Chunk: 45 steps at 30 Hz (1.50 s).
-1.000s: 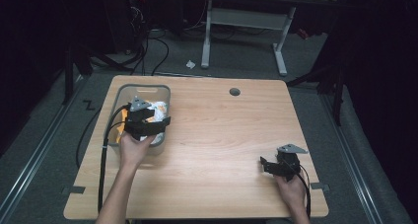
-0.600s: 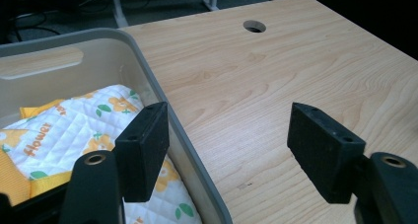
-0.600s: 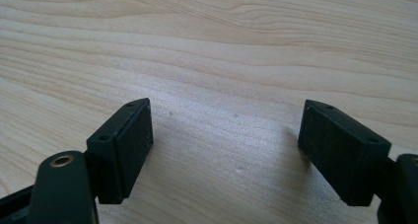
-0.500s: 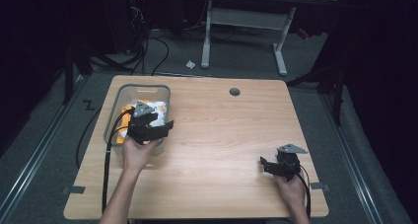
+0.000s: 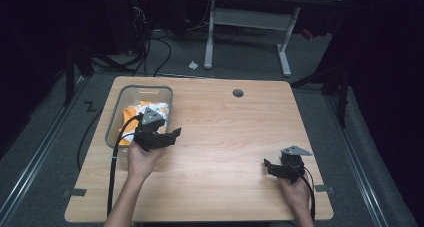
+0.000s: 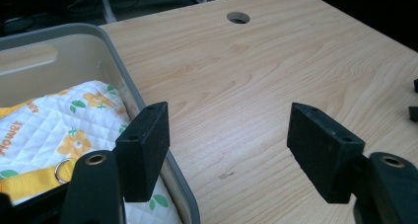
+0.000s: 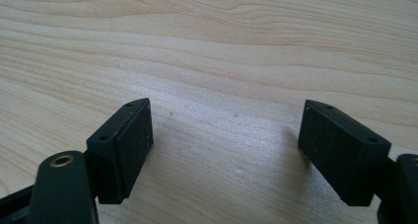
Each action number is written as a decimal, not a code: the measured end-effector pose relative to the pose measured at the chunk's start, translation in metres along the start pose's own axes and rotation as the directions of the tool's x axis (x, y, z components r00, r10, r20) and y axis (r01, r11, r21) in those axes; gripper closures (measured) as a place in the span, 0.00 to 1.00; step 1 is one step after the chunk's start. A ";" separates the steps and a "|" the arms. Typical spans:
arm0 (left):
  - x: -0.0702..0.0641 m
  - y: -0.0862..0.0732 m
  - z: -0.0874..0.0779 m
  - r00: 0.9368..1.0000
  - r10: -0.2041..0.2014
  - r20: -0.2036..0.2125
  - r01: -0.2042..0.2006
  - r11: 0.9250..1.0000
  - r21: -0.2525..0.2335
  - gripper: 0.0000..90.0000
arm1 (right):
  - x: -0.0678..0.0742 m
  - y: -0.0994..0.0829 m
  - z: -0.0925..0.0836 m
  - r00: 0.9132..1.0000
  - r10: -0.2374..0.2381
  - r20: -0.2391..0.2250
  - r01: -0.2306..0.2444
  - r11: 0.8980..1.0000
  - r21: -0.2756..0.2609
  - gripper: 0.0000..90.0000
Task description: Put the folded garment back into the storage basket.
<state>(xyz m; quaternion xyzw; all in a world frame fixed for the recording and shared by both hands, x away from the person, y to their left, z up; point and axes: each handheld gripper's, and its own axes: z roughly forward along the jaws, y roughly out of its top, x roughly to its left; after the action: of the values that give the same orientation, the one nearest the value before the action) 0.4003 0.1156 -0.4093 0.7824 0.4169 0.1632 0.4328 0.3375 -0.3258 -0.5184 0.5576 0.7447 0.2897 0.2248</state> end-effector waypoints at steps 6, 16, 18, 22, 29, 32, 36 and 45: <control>-0.005 -0.003 0.003 1.000 0.009 0.010 -0.009 1.000 0.006 0.37 | 0.000 0.000 0.000 1.000 0.000 -0.001 0.000 1.000 0.000 0.24; -0.011 -0.011 0.005 1.000 0.007 0.020 -0.007 1.000 0.008 0.37 | 0.000 0.000 0.000 1.000 0.000 -0.001 0.000 1.000 0.000 0.24; -0.012 -0.013 0.005 1.000 0.007 0.024 -0.007 1.000 0.008 0.37 | 0.000 0.000 0.000 1.000 0.000 -0.001 0.000 1.000 0.000 0.24; -0.014 -0.016 0.005 1.000 0.005 0.027 -0.005 1.000 0.003 0.37 | 0.000 0.000 0.000 1.000 0.000 -0.001 0.000 1.000 0.000 0.24; -0.018 -0.022 0.008 0.999 0.003 0.050 -0.003 1.000 0.003 0.38 | 0.000 0.000 0.000 1.000 0.000 -0.001 0.000 1.000 0.000 0.24; -0.020 -0.025 0.009 0.998 -0.001 0.056 0.001 1.000 0.001 0.38 | 0.000 0.000 0.000 1.000 0.000 -0.001 0.000 1.000 0.000 0.24; -0.022 -0.029 0.012 0.998 -0.009 0.066 0.009 1.000 0.002 0.38 | 0.000 0.000 0.000 1.000 0.000 -0.001 0.000 1.000 0.000 0.24; -0.027 -0.034 0.014 0.997 -0.007 0.071 0.008 1.000 -0.005 0.39 | 0.000 0.000 0.000 1.000 0.000 0.000 0.000 1.000 0.000 0.24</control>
<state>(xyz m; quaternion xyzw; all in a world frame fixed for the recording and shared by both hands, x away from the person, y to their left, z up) 0.3755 0.0965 -0.4420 0.7852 0.4037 0.1345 0.4500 0.3374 -0.3257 -0.5184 0.5575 0.7447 0.2899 0.2248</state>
